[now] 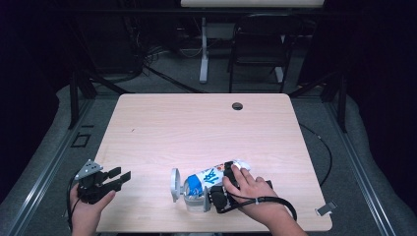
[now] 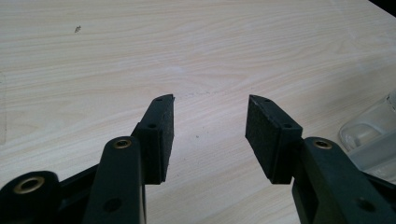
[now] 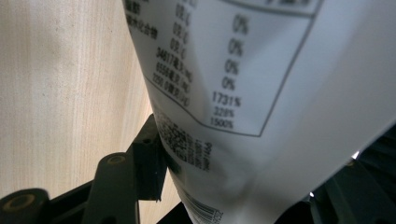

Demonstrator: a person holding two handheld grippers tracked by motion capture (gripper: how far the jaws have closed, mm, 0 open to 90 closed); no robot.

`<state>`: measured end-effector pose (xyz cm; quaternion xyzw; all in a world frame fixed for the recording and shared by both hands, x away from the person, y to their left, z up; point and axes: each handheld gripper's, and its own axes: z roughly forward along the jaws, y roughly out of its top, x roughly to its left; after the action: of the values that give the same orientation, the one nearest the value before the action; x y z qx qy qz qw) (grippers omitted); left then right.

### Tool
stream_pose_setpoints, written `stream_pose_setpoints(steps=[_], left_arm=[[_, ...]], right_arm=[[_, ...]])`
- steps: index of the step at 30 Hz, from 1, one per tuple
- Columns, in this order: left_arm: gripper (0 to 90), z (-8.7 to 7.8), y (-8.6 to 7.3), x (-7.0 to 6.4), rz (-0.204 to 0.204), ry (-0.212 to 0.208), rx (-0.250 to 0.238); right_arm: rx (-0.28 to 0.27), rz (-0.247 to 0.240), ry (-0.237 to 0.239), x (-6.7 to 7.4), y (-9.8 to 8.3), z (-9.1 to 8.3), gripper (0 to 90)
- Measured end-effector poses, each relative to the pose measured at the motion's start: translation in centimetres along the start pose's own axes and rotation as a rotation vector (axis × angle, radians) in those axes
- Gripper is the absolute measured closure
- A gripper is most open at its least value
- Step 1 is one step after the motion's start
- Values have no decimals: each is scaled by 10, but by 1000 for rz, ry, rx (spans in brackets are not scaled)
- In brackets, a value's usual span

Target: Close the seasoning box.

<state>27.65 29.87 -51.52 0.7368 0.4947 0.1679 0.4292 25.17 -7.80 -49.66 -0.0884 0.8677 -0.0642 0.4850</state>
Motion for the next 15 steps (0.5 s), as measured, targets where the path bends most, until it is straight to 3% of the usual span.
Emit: stream_pose_setpoints(steps=[6,15], left_arm=[[523,0,0,0,-1,-1,-3],[523,0,0,1,-1,1,0]], right_arm=[[27,-35,-15,-1,2,-2,450],[16,-37,-18,0,2,-2,452]])
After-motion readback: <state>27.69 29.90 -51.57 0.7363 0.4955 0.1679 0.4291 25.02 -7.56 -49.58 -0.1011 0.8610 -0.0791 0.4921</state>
